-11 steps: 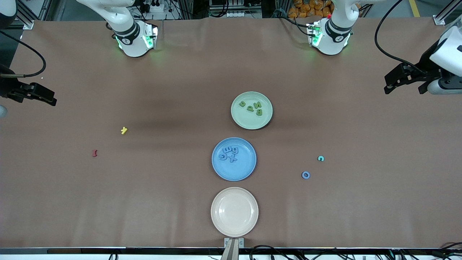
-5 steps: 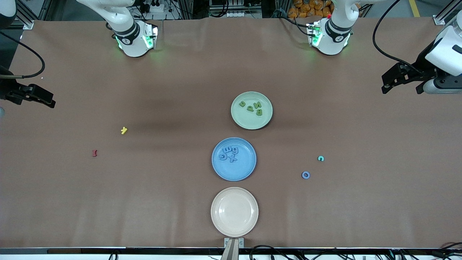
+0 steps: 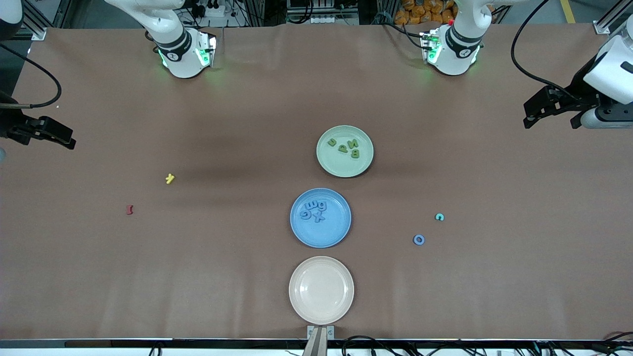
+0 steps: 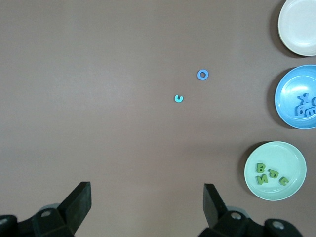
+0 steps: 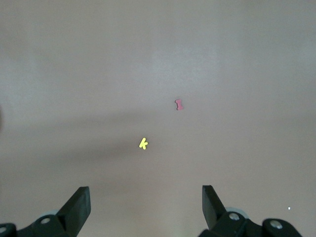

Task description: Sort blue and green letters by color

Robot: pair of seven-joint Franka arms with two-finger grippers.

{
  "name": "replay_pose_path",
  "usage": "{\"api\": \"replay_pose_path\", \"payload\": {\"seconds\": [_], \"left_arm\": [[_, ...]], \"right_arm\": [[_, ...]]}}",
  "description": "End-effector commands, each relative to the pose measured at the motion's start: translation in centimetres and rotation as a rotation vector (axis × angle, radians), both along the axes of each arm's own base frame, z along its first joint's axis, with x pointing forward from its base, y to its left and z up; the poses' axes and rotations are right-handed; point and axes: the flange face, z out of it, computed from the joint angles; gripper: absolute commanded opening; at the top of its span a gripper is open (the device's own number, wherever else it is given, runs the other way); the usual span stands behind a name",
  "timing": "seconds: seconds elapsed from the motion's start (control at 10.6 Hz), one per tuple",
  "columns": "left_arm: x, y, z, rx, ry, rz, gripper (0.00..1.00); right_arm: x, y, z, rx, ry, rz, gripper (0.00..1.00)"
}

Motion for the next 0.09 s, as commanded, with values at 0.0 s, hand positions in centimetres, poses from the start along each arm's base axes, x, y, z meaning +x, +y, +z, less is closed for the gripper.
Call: {"api": "replay_pose_path", "payload": {"seconds": [0.0], "left_arm": [[0.19,0.22,0.52,0.019,-0.003,-0.012,1.00]], "right_arm": [[-0.05,0.19,0.11,0.000,-0.014,-0.008,1.00]]}}
